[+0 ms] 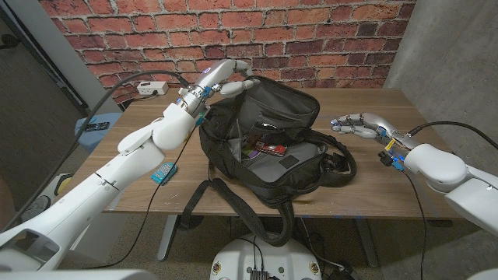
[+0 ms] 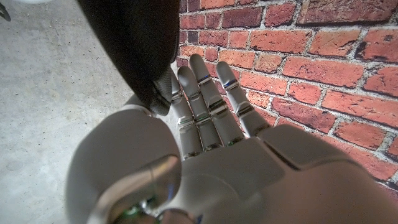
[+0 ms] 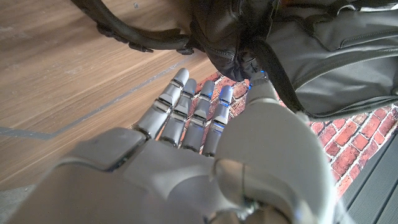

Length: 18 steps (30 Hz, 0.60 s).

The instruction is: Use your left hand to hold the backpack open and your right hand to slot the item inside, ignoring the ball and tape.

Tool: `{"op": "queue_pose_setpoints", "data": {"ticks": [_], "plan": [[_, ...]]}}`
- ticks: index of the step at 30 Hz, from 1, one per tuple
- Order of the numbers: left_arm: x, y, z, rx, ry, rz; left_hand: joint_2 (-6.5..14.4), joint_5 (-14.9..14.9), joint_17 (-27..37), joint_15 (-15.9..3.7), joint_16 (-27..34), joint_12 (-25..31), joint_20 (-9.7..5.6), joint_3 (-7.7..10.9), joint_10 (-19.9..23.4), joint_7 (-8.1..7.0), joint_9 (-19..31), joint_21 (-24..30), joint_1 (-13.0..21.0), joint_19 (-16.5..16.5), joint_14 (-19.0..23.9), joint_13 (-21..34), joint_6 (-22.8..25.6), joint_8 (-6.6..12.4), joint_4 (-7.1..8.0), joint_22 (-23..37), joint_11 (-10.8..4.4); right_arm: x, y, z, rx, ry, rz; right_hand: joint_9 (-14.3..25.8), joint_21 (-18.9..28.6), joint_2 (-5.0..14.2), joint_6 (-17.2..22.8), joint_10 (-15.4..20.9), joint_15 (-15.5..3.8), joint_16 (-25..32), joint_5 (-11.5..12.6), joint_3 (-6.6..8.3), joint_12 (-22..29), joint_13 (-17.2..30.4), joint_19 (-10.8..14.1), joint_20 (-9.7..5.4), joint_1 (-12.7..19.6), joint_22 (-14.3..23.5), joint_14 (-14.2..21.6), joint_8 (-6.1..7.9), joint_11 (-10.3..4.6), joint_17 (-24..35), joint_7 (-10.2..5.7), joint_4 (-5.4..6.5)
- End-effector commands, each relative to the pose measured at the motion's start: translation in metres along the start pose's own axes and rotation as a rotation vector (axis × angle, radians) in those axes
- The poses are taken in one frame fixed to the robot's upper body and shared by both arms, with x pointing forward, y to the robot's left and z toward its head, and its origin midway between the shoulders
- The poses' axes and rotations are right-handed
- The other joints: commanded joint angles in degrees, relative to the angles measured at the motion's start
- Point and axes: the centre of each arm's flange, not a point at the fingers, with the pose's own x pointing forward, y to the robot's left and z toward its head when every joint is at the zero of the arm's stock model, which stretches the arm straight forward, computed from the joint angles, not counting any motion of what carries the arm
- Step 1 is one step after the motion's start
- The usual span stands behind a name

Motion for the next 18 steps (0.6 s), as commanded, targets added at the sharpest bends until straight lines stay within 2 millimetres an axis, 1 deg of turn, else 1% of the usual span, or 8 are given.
{"op": "queue_pose_setpoints", "data": {"ticks": [1,6,18], "plan": [[0.000,0.001,0.004,-0.110,0.023,-0.016,0.58,0.35,0.11,0.14,0.16,0.10,0.17,0.18,-0.11,-0.28,0.16,0.29,0.28,-0.32,-0.17,0.08,-0.24,0.29,-0.04,0.19,0.16,0.014,-0.007,-0.005,0.041,-0.047,-0.028,0.02,-0.03,-0.07,-0.54,-0.18,-5.30,0.35,-0.05,0.00,-0.11,0.01,0.08,-0.23,-0.64,0.13,-0.33,-0.11,0.42,0.06,0.21,0.12],[-0.002,0.001,0.005,-0.148,0.029,-0.025,0.60,0.36,0.12,0.33,0.16,0.11,0.21,0.19,-0.17,-0.16,0.33,0.33,0.26,-0.37,-0.21,0.10,-0.35,0.38,-0.02,0.19,0.25,0.019,-0.010,-0.007,0.069,-0.064,-0.039,-0.02,-0.05,-0.12,-1.18,-0.63,-5.01,0.26,-0.13,-0.08,-0.34,-0.05,0.03,-0.17,-0.88,0.13,-0.61,-0.33,0.76,-0.04,0.38,0.15],[0.000,0.000,0.006,-0.239,0.038,-0.051,0.61,0.41,0.06,0.41,0.13,0.09,0.30,0.25,-0.25,-0.13,0.21,0.39,0.20,-0.55,-0.26,0.09,-0.49,0.31,0.01,0.19,0.30,0.036,-0.015,-0.012,0.125,-0.108,-0.060,-0.08,-0.06,0.19,-1.75,-1.40,-4.69,0.06,-0.26,-0.14,-0.71,-0.19,-0.04,-0.13,-1.49,0.15,-1.34,-0.46,1.03,-0.16,0.51,0.40]]}}
